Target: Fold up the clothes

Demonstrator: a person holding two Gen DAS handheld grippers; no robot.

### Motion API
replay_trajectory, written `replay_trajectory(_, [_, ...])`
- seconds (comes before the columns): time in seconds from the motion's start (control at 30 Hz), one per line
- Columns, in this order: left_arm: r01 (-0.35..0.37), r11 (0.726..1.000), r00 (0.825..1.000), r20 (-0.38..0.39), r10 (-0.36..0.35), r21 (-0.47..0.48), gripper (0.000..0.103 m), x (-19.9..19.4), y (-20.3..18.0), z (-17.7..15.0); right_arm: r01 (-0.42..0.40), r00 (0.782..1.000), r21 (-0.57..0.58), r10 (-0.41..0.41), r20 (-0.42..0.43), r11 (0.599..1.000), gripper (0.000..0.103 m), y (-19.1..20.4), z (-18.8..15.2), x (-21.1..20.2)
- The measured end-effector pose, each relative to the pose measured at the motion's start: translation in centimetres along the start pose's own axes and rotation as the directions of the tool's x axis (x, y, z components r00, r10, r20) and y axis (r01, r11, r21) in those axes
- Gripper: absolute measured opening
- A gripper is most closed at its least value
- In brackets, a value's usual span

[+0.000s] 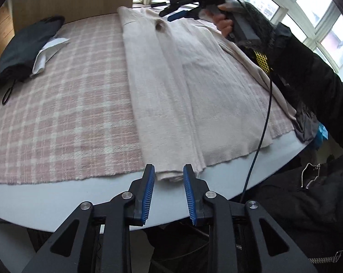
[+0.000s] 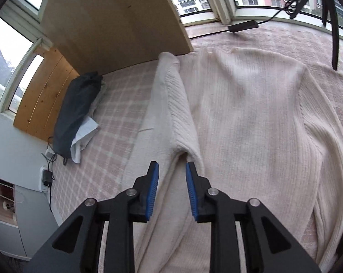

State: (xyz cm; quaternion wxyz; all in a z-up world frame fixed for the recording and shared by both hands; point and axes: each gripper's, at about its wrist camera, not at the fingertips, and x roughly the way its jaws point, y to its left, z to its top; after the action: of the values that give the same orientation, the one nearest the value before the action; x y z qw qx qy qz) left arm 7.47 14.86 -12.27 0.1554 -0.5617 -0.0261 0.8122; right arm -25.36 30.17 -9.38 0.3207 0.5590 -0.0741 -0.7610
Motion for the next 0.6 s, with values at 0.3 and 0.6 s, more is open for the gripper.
replay_trajectory(0.3, [0.020,0.999,0.999,-0.048,-0.019,0.036,0.024,6.8,-1.2,1.7,0.089,0.991,-0.109,-0.099,-0.090,0.990,0.022,1.6,-0.9,4.2])
replay_trajectory(0.6, [0.010,0.992,1.000,0.020,-0.012,0.123,0.024,1.6,-0.8,3.0,0.027,0.995,0.067,-0.033,0.090,0.997,0.025,-3.5,-3.8,-8.5])
